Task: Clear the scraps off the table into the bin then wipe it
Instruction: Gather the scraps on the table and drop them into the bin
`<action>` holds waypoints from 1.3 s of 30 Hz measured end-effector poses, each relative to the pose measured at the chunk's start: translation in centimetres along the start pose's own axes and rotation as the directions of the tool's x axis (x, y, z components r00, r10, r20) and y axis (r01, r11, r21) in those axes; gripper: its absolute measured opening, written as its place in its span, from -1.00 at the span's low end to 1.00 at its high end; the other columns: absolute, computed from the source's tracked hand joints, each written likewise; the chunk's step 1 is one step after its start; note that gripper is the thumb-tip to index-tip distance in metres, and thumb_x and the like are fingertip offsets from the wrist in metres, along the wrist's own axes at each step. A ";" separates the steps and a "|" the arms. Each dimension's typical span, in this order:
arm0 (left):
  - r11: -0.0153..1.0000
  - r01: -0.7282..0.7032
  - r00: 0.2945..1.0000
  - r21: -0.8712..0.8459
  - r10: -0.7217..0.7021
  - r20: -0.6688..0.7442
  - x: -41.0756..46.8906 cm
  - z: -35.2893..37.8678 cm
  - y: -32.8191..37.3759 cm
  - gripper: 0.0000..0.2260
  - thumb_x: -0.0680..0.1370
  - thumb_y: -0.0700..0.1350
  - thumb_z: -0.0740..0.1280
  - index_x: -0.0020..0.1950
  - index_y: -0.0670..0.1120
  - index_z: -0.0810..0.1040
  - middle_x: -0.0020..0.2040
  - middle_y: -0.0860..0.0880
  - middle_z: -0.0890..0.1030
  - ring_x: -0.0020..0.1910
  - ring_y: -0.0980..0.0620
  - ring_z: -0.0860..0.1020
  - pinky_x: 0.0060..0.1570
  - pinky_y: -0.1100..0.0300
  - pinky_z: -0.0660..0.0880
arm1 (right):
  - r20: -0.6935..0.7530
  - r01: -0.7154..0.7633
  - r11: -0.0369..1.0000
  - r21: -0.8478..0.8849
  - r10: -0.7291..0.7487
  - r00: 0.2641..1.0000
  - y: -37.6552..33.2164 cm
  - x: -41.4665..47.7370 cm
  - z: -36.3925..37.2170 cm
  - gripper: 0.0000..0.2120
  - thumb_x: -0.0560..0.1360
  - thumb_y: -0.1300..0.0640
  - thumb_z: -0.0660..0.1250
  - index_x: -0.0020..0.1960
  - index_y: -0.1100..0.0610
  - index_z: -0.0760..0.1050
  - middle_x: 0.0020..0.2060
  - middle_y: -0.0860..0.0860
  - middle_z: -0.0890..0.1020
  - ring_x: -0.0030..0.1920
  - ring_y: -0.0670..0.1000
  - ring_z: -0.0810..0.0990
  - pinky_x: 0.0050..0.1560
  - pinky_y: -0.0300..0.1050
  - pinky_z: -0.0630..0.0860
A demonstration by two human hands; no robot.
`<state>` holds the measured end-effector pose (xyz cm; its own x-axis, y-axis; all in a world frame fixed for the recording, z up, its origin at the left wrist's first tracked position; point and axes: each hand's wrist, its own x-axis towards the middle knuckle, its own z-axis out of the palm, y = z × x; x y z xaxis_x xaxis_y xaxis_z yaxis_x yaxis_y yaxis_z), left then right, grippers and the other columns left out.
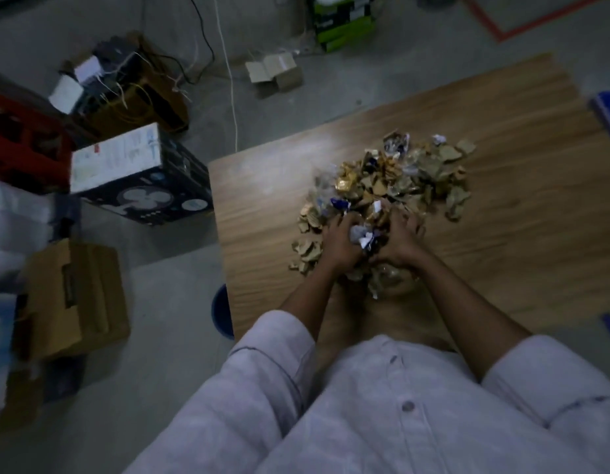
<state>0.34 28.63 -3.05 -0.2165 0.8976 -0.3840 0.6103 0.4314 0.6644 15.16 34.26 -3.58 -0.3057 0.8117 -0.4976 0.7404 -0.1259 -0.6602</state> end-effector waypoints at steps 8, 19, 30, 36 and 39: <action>0.864 0.139 0.980 -0.484 -0.050 0.191 -1.7 1.3 1.9 -0.49 0.48 -0.25 0.29 0.43 -0.10 0.32 0.25 -0.17 0.54 0.19 -0.14 0.57 0.12 -0.08 0.56 | -0.072 0.129 0.991 -0.018 -0.130 0.989 -1.0 -1.9 0.4 -0.11 0.35 0.28 0.53 0.54 -0.11 0.21 0.53 0.18 -0.06 0.43 0.30 0.34 0.29 -0.09 0.39; 0.271 0.248 0.910 -0.930 -0.396 0.127 -2.1 1.0 5.2 -0.73 0.58 -0.29 0.09 0.08 -0.22 0.58 -0.02 -0.18 0.66 -0.08 -0.11 0.62 -0.20 0.07 0.52 | -0.244 0.146 0.972 0.186 -0.098 0.965 -0.7 -2.7 -0.3 -0.25 0.17 0.22 0.70 0.28 0.28 0.48 0.18 0.26 0.52 0.17 0.22 0.56 0.13 -0.09 0.51; 0.029 0.316 0.823 -0.948 -0.505 0.260 -2.1 -0.3 1.9 -0.86 0.46 -0.34 0.15 -0.14 -0.16 0.47 -0.40 -0.03 0.46 -0.44 0.06 0.37 -0.47 0.29 0.38 | -0.339 0.078 0.863 0.499 0.111 0.934 -0.8 -2.4 -3.6 -0.28 0.12 -0.13 0.60 0.16 0.23 0.57 -0.01 0.05 0.70 0.00 0.00 0.70 0.03 0.01 0.67; -0.113 0.242 0.808 -0.964 -0.526 0.265 -2.6 0.6 4.0 -0.62 0.65 0.03 0.20 0.30 -0.21 0.54 0.17 -0.25 0.63 0.09 -0.19 0.57 0.04 0.00 0.56 | -0.334 0.136 0.861 0.491 0.041 0.942 -2.9 -3.8 -3.8 -0.51 0.27 0.00 0.61 0.09 0.20 0.59 -0.06 0.01 0.69 -0.06 -0.02 0.69 0.01 0.03 0.68; -0.069 0.194 0.876 -0.978 -0.436 0.205 -1.9 -0.4 4.4 -0.39 0.51 0.24 0.37 0.41 -0.14 0.54 0.33 -0.22 0.59 0.25 -0.19 0.57 0.33 -0.08 0.47 | -0.300 0.198 0.909 0.367 -0.086 0.950 -2.8 -5.4 -3.7 -0.51 0.29 0.20 0.62 0.12 0.17 0.48 -0.04 0.01 0.61 -0.09 -0.07 0.60 -0.11 -0.29 0.54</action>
<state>3.13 28.86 0.81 -0.2996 0.5801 -0.7575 -0.8301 0.2329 0.5067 16.91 32.31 3.06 -0.1751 0.9530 -0.2473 0.3921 -0.1629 -0.9054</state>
